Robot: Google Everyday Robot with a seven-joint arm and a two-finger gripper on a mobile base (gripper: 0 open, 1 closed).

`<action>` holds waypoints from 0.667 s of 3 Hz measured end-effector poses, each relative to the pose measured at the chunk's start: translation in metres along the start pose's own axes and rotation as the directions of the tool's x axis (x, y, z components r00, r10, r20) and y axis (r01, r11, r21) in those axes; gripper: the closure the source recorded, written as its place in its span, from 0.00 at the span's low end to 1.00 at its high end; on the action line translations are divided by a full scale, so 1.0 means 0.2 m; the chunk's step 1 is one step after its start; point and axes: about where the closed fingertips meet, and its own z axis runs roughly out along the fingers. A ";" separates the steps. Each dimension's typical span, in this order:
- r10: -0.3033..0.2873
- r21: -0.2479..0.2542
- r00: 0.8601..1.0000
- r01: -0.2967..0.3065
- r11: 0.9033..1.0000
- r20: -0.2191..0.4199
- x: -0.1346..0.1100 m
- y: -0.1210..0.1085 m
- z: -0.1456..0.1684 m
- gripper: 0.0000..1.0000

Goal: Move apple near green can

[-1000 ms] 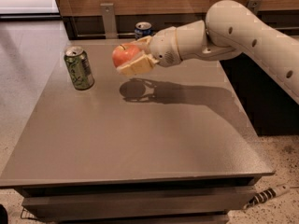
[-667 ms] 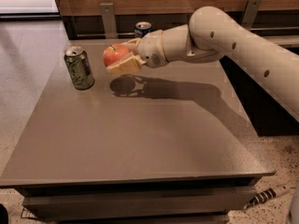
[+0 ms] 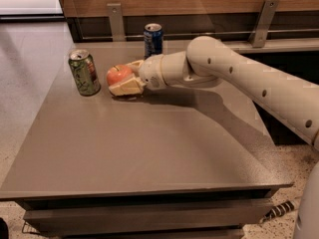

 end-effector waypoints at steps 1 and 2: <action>-0.002 -0.007 1.000 0.002 1.000 0.001 -0.01 0.01 0.01 0.77; -0.003 -0.012 1.000 0.003 1.000 0.001 -0.01 0.02 0.02 0.54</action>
Offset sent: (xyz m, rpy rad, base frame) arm -0.0014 0.0022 0.0012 0.0005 0.0005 0.0073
